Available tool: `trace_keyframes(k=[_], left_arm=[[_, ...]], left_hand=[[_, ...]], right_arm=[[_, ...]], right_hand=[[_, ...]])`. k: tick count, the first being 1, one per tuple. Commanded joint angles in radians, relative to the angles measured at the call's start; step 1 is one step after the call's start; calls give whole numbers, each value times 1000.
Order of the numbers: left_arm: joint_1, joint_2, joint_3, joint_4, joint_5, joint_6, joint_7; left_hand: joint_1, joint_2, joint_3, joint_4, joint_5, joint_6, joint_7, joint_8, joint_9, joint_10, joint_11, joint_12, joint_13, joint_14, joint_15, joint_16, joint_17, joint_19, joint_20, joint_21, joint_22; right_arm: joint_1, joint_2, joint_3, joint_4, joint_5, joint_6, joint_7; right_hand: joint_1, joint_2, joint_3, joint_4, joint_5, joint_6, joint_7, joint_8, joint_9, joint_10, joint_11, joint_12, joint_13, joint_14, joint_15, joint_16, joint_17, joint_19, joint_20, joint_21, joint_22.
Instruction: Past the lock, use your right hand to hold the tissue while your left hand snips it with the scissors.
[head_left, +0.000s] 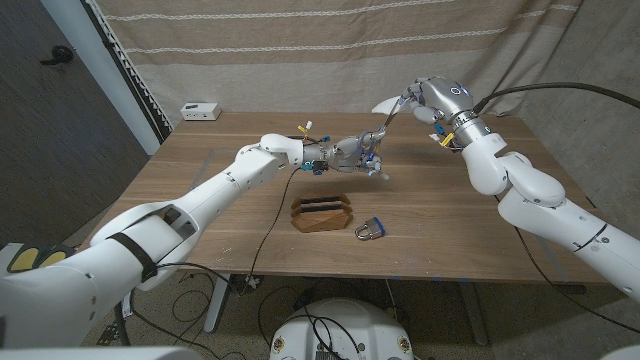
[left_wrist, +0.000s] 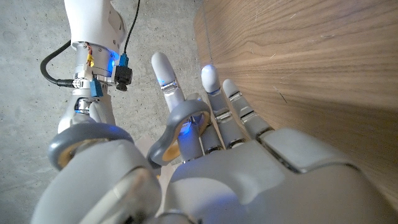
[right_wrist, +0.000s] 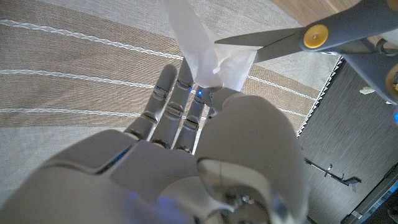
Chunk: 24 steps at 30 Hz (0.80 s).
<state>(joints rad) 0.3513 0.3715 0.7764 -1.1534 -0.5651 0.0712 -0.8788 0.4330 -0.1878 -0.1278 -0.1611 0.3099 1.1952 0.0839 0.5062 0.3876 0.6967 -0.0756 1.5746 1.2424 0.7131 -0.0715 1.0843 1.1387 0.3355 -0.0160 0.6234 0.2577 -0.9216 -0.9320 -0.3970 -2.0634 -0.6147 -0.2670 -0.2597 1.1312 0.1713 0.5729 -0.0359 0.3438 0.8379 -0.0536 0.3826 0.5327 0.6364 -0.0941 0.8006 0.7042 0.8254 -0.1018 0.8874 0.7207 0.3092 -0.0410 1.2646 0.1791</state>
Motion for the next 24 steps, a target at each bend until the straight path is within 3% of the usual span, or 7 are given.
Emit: trace_keyframes(k=[1,18,22,24], left_arm=[[5,1,-4,-2,-3,-3,0],[23,9,-11,-21,-13,-6,10],[34,9,-18,-28,-20,-14,20],[38,11,-21,-36,-22,-9,30]], left_hand=[[1,6,-29,13,9,13,-2,-2,2,99,-86,10,3,13,-100,9,2,4,2,-1,5],[19,23,-55,13,26,21,-2,-8,2,103,-88,9,3,14,-104,12,2,7,1,-1,6],[128,164,3,16,56,29,-13,-21,-3,113,-96,7,3,7,-115,22,12,0,-4,3,15],[160,212,23,19,56,36,-14,-26,-7,112,-99,7,3,13,-118,17,2,-4,-4,5,17]], right_arm=[[19,-7,-11,14,11,42,28],[-7,-10,10,-5,0,23,21],[-11,-11,13,-8,-3,19,19],[-12,-11,14,-8,-3,17,20]], right_hand=[[-1,10,3,-6,-3,7,-6,-5,0,41,-31,30,145,2,-130,-3,2,8,-72,-2,5],[-10,12,5,-9,-6,7,-8,-9,1,47,-31,21,146,4,-130,-10,7,8,-75,-4,5],[-13,12,6,-10,-7,8,-7,-11,0,48,-32,20,147,2,-130,-13,6,8,-75,-5,5],[-13,12,6,-11,-7,9,-8,-11,0,48,-31,20,148,4,-130,-12,9,8,-75,-5,5]])
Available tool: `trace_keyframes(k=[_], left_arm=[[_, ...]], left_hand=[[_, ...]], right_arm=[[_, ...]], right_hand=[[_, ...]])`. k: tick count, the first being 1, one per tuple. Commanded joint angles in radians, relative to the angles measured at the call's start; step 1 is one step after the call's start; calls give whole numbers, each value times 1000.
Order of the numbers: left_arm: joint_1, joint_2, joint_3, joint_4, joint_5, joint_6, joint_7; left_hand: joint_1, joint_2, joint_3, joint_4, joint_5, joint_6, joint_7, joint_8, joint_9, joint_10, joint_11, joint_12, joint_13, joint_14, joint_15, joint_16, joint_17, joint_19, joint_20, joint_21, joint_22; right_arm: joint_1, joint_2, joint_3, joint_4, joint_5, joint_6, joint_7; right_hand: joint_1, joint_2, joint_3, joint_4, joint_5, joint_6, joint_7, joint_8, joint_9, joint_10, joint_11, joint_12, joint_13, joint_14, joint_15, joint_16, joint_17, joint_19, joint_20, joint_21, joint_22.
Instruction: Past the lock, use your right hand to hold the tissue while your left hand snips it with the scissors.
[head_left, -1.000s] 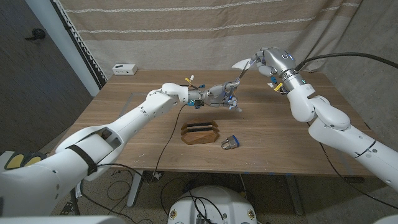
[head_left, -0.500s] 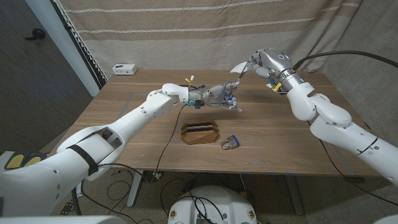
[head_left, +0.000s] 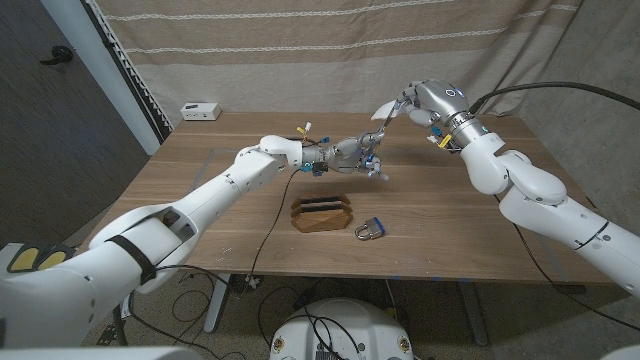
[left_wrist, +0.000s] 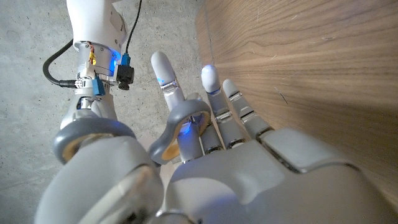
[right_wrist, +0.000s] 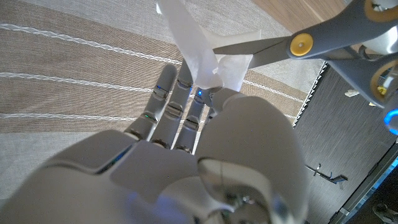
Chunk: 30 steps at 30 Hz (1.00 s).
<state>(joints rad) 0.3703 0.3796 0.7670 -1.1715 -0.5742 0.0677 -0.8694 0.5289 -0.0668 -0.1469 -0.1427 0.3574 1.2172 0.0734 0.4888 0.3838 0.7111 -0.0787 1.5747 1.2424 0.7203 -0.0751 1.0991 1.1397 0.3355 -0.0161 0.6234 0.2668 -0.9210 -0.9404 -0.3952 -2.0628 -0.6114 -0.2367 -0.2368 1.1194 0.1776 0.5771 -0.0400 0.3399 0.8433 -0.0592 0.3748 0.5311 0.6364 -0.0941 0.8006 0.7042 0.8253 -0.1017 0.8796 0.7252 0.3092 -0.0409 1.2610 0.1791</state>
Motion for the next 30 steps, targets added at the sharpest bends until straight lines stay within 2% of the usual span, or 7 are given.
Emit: trace_keyframes(k=[1,8,14,16,17,20,30], left_arm=[[19,0,-13,-12,-17,-11,15],[32,-12,-20,-3,-32,-31,12],[47,-4,-26,-35,-27,-30,53],[34,3,-14,-40,-13,-22,43],[25,10,-5,-52,-4,-1,44],[8,1,6,-28,-3,-4,9],[7,-44,-17,61,-73,-12,-61]], left_hand=[[74,109,50,2,8,14,-3,-10,-3,99,-95,6,3,11,-116,0,-5,-3,-4,7,9],[155,256,130,7,-18,18,-11,-11,17,94,-92,6,3,-6,-121,3,24,-20,-8,18,21],[239,275,340,77,-66,2,-25,34,120,56,-98,3,5,-35,-128,25,90,-49,3,63,61],[221,259,427,145,-86,-38,-46,150,310,34,-115,3,4,-39,-132,48,92,-63,1,95,82],[187,238,513,217,-96,-161,-64,328,628,17,-117,2,4,-67,-133,74,93,-71,-2,127,86],[153,236,556,264,-92,-281,-110,415,818,-25,-113,0,4,-86,-132,60,77,-85,-4,133,74],[138,230,584,278,-85,-292,-118,421,800,-39,-118,2,3,-83,-134,28,61,-89,-5,139,68]], right_arm=[[-13,-3,13,-8,-5,-14,-3],[-22,-7,22,-10,-6,-22,-9],[-27,-11,24,-13,-8,-26,-10],[-27,-12,26,-13,-7,-27,-9],[-27,-13,27,-13,-9,-28,-9],[-27,-14,29,-14,-8,-30,-9],[-35,-22,32,-22,-18,-35,-13]], right_hand=[[-2,6,2,-6,-3,4,-3,-4,1,47,-32,18,148,3,-130,-7,2,9,-75,-1,5],[-5,6,3,-8,-4,4,-3,-5,1,48,-30,16,149,4,-130,-9,4,9,-76,-2,5],[-7,6,4,-9,-5,6,-2,-7,0,50,-29,14,150,7,-130,-11,5,10,-76,-3,5],[-8,6,4,-9,-5,6,-3,-7,0,49,-30,14,152,6,-130,-12,5,10,-76,-3,5],[-8,6,4,-9,-5,6,-3,-7,0,51,-29,13,150,6,-130,-12,5,10,-76,-3,5],[-9,6,4,-10,-5,5,-3,-8,1,50,-29,12,153,6,-130,-13,5,10,-76,-3,5],[-12,6,7,-12,-6,3,-3,-13,-3,53,-32,6,149,10,-130,-15,7,12,-75,-4,5]])
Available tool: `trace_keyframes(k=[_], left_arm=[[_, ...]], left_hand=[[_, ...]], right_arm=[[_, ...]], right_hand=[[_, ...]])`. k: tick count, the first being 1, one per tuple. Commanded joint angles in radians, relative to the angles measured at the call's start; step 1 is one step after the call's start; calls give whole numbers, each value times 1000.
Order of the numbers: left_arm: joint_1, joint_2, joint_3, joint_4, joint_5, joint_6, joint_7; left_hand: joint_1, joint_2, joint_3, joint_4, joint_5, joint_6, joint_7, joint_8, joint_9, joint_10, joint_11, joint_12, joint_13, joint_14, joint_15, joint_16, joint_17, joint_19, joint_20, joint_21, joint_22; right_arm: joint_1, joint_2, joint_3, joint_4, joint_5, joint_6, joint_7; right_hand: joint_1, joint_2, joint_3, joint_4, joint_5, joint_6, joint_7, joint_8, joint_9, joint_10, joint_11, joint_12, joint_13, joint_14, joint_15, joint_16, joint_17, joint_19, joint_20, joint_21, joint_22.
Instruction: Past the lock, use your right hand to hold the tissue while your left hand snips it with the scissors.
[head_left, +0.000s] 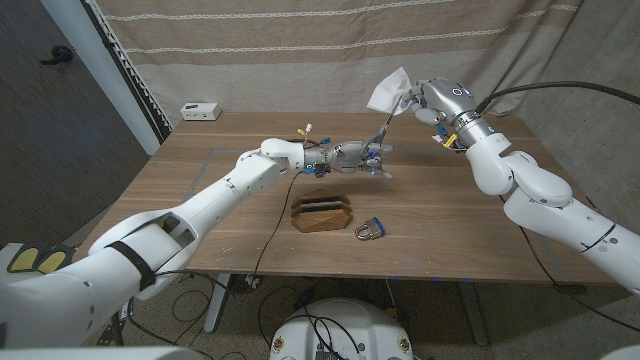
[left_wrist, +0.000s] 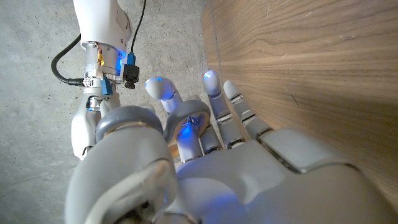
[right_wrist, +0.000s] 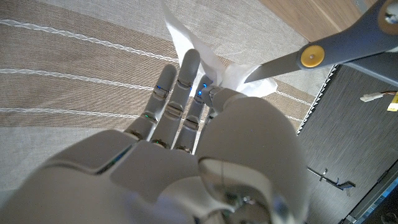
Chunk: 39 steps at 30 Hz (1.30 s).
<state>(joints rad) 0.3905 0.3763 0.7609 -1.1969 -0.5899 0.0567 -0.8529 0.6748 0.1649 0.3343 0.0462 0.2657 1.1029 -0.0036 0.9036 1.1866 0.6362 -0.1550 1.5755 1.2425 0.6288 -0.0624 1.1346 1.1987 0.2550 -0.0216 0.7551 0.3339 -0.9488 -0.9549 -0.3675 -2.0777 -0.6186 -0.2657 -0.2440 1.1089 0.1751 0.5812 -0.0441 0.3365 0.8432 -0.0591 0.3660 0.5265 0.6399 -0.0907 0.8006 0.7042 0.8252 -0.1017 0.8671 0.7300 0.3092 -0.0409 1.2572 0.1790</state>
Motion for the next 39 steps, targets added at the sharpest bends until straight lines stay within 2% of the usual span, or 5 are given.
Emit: trace_keyframes(k=[1,13,32,37,39], left_arm=[[-21,-53,-12,115,-67,-4,-103],[-30,-81,-29,176,-77,-23,-142],[-12,-71,-53,168,-97,1,-143],[-13,-75,-51,172,-97,-1,-150],[-16,-77,-49,175,-95,-2,-154]], left_hand=[[-9,-2,106,89,7,-175,-44,4,-11,38,-42,1,3,9,-147,-7,5,-9,1,8,0],[-11,-13,140,80,4,-151,-33,3,-52,53,-44,2,3,19,-147,-6,19,-13,-1,18,-4],[-8,-33,194,54,-20,-110,-19,-20,-146,79,-42,1,3,23,-146,0,19,-16,-6,39,-10],[-9,-37,203,50,-25,-101,-14,-26,-165,79,-42,1,3,24,-146,-1,17,-17,-6,42,-11],[-10,-38,206,49,-26,-101,-13,-26,-167,81,-42,1,3,24,-146,-1,18,-18,-6,43,-12]], right_arm=[[-6,-8,4,-9,-11,-7,-3],[-4,-11,3,-15,-21,-22,14],[-4,-8,-9,-5,-34,-15,0],[-11,-5,-8,1,-45,0,-32],[-14,-1,-9,5,-53,1,-49]], right_hand=[[-2,8,3,-8,-3,2,-3,-5,1,50,-34,6,150,12,-130,-2,4,12,-76,0,5],[-6,8,5,-11,-5,5,-2,-10,-4,55,-36,3,154,13,-130,-6,5,14,-76,-1,5],[-11,8,6,-14,-7,5,-2,-12,-1,55,-34,-2,158,17,-130,-10,10,16,-77,-2,6],[-18,11,2,-12,-16,-39,-34,-44,-15,56,-71,-30,122,2,-132,-47,-25,15,-83,-1,6],[-16,-5,1,-31,-26,-65,-47,-66,-27,34,-75,-54,92,-6,-133,-96,-71,3,-91,-5,4]])
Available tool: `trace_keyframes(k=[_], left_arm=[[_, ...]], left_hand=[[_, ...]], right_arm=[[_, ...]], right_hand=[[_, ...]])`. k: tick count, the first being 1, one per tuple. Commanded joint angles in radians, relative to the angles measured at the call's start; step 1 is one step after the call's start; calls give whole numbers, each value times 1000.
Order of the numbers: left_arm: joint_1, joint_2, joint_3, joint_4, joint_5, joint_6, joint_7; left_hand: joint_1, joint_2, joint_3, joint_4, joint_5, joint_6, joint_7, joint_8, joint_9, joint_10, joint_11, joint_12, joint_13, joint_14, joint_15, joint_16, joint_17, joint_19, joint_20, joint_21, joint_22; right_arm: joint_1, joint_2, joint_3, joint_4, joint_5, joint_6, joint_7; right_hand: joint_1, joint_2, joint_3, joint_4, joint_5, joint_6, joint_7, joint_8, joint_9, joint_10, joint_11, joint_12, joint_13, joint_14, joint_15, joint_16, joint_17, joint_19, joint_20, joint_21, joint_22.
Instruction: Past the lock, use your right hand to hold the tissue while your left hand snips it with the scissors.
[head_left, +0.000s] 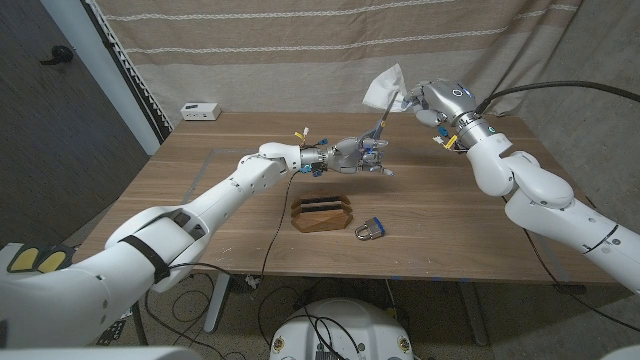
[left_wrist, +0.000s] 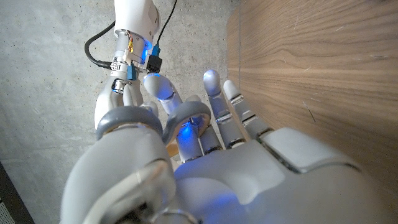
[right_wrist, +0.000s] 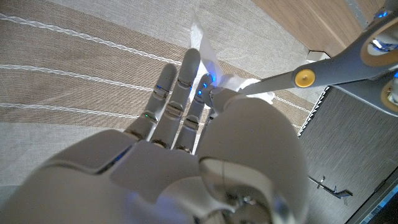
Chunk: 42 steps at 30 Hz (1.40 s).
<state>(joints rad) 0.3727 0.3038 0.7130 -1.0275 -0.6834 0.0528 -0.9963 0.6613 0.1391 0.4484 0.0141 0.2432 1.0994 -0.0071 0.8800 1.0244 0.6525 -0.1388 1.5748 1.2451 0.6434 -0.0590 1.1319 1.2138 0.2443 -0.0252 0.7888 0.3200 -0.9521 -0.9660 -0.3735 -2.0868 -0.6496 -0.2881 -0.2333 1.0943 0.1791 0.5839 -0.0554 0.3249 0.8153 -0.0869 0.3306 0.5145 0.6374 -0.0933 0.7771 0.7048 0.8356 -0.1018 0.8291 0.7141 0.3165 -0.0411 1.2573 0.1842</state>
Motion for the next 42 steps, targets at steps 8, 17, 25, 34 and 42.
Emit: trace_keyframes(k=[8,17,25,34,42], left_arm=[[-4,-15,1,26,0,-7,-25],[-19,-44,-1,81,-1,-35,-61],[-32,-81,-14,150,-17,-59,-108],[-47,-123,-27,227,-28,-74,-165],[-58,-149,-35,273,-27,-84,-200]], left_hand=[[-1,-16,104,79,-9,-93,-7,-2,-13,67,-58,2,0,10,-150,2,4,-8,-1,14,0],[-11,-22,126,77,-14,-92,-7,0,-22,68,-58,2,0,6,-150,1,3,-12,-2,22,-4],[-21,-26,136,81,-16,-96,-8,1,-24,68,-57,2,0,7,-149,6,10,-14,-2,26,-7],[-30,-29,151,81,-15,-94,-10,1,-32,67,-58,2,0,-3,-150,-1,0,-17,-2,30,-11],[-39,-33,167,81,-15,-95,-12,4,-34,67,-58,2,0,1,-150,3,4,-19,-4,35,-16]], right_arm=[[-21,29,1,25,-44,21,-115],[-16,39,-15,19,-63,-19,-83],[-6,36,-29,15,-78,-45,-46],[13,63,-68,-6,-147,-162,10],[36,85,-90,2,-162,-189,16]], right_hand=[[-90,-96,-87,-30,-35,-106,-16,-84,-47,-10,-57,-74,34,-48,-134,-140,-120,1,-95,-40,-10],[-217,-159,-109,-10,15,-255,-15,-136,-79,-135,-13,-176,-75,-172,-128,-364,-242,-5,-78,-128,-11],[-302,-215,-132,2,64,-416,18,-155,-128,-254,7,-268,-162,-295,-118,-522,-327,-45,-50,-194,-10],[-394,-247,-210,24,104,-637,104,-148,-188,-423,69,-423,-249,-457,-74,-573,-341,-82,-22,-262,-9],[-421,-244,-255,30,122,-566,62,-111,-218,-353,103,-448,-309,-412,-37,-540,-355,-59,-20,-275,-6]])
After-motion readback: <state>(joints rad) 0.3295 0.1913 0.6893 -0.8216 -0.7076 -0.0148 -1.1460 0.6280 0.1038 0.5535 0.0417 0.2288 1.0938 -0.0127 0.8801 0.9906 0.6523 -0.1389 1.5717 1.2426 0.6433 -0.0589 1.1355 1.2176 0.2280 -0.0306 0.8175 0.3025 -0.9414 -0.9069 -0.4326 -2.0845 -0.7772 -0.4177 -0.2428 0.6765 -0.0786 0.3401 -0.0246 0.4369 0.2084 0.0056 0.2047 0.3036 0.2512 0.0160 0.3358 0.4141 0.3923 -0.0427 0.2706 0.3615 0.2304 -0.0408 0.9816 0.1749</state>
